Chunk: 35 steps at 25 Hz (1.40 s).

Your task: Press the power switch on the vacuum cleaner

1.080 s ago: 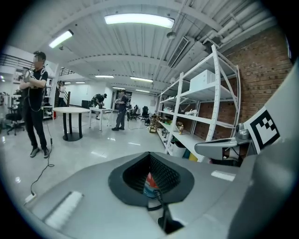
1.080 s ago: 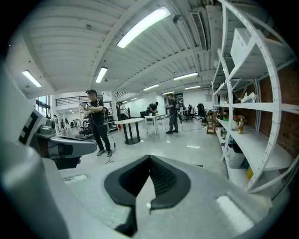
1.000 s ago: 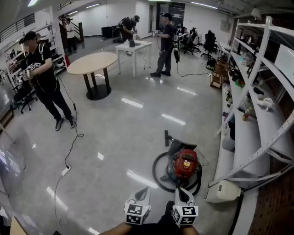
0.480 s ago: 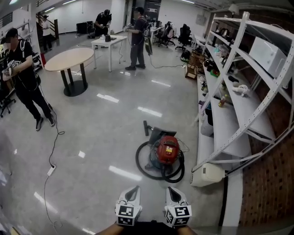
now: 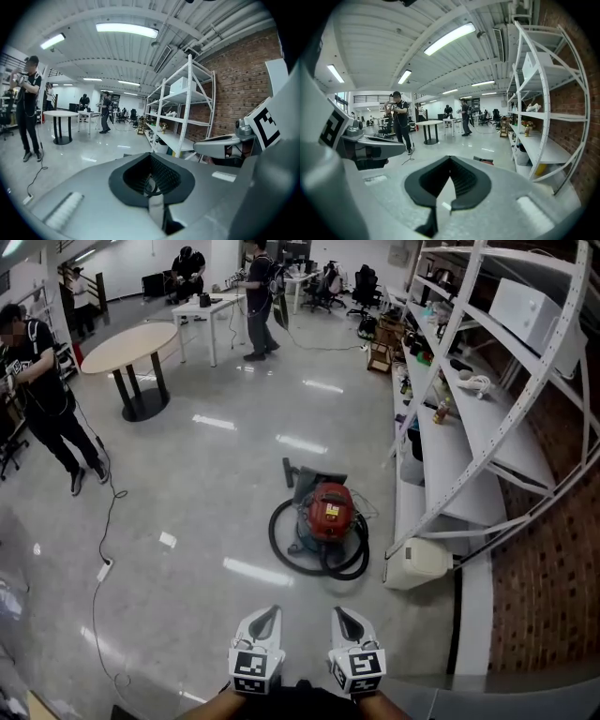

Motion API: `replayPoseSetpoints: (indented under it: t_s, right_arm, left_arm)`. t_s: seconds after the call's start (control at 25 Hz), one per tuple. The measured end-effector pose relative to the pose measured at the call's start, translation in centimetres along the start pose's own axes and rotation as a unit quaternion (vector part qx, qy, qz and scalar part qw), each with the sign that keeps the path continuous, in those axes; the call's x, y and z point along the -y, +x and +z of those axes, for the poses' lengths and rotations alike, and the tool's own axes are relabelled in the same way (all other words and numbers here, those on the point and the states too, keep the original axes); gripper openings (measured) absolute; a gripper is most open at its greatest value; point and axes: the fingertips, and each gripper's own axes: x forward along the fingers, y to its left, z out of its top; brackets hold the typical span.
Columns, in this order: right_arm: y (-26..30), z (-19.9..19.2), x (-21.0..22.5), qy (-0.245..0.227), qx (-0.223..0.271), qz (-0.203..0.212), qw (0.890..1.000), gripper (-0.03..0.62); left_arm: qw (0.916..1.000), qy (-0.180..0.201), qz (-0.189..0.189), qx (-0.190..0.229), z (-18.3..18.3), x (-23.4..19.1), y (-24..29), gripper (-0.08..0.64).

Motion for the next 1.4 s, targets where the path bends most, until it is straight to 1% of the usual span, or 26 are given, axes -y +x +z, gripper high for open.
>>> replayPoseSetpoints:
  t_s: [0.16,0.32,0.6,0.76,0.88,1.0,1.12,1.28,1.4]
  right_arm:
    - [-3.4,-0.7,0.0,-0.008,0.01,0.012,1.0,-0.009]
    - [-6.6,0.0,0.1,-0.013,0.027,0.008,1.0,-0.009]
    - [-10.6,-0.7,-1.4,-0.022,0.05,0.039,0.998,-0.009]
    - [-11.6,-0.5,-2.1,-0.02,0.059,0.048,0.997,-0.009]
    - [-12.3,0.0,-3.0,-0.023,0.065,0.048,0.996,-0.009]
    - [-12.9,0.9,-4.0,-0.034,0.075,0.042,0.996,-0.009]
    - [-12.9,0.6,-4.9,-0.029,0.073,0.035,0.996,-0.009]
    - [-13.7,1.0,-6.3,-0.037,0.072,0.022,0.997,-0.009]
    - [-13.9,0.5,-6.7,-0.034,0.062,0.012,0.997,-0.009]
  left_arm:
    - [0.9999,-0.006,0.014,0.001,-0.9,3.1,-2.5,0.015]
    - [0.9995,-0.004,0.027,0.015,-0.9,5.7,-5.1,0.015]
    - [0.9982,0.008,0.053,0.027,-1.2,7.9,-9.5,0.015]
    - [0.9976,0.013,0.061,0.031,-1.0,8.3,-11.1,0.015]
    - [0.9977,0.015,0.056,0.035,-0.9,8.3,-11.8,0.015]
    - [0.9976,0.022,0.048,0.044,-0.5,8.1,-12.3,0.015]
    - [0.9974,0.031,0.04,0.052,0.2,7.4,-12.9,0.015]
    - [0.9974,0.034,0.034,0.053,0.8,6.2,-13.8,0.015]
    - [0.9978,0.034,0.027,0.05,0.4,5.7,-14.1,0.015]
